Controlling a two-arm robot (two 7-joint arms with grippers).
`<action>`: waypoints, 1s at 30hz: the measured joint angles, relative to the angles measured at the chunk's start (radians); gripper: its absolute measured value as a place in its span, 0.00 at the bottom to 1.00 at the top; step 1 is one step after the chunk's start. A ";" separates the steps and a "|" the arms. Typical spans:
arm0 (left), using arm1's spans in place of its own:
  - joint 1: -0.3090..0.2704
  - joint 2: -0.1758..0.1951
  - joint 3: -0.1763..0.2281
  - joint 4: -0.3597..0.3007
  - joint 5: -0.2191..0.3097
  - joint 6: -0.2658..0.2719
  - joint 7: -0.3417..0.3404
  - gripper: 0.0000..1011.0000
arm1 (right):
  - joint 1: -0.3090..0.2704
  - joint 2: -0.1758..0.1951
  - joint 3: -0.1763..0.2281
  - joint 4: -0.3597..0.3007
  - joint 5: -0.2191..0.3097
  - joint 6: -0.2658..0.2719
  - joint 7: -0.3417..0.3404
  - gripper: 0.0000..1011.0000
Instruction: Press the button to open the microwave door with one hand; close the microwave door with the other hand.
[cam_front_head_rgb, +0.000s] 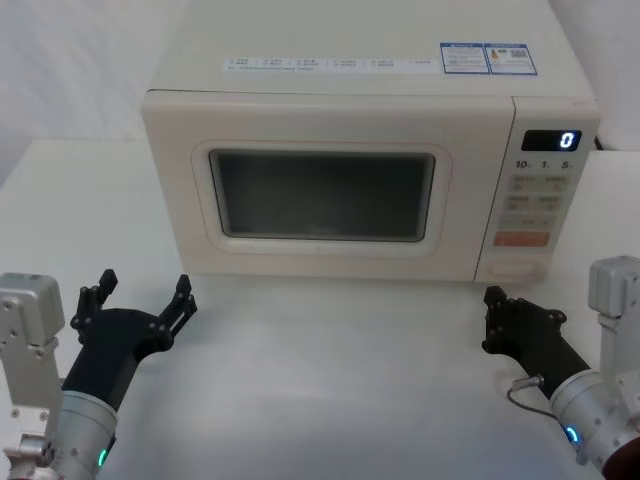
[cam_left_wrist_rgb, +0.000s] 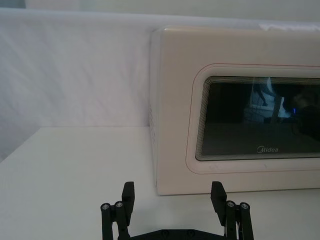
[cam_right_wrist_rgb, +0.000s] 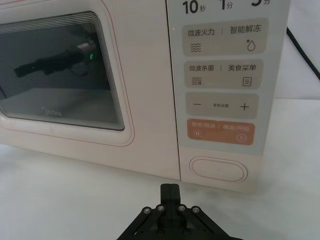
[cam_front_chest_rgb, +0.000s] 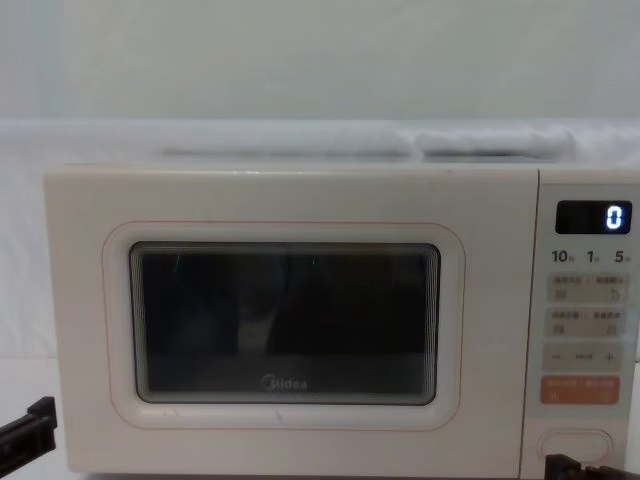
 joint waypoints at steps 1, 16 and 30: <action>0.000 0.000 0.000 0.000 0.000 0.000 0.000 0.99 | 0.003 -0.004 -0.001 0.006 -0.003 -0.007 -0.004 0.00; 0.000 0.000 0.000 0.000 0.000 0.000 0.000 0.99 | 0.031 -0.019 0.008 0.040 -0.034 -0.012 -0.030 0.00; 0.000 0.000 0.000 0.000 0.000 0.000 0.000 0.99 | 0.071 -0.009 0.024 0.069 -0.052 0.008 -0.025 0.00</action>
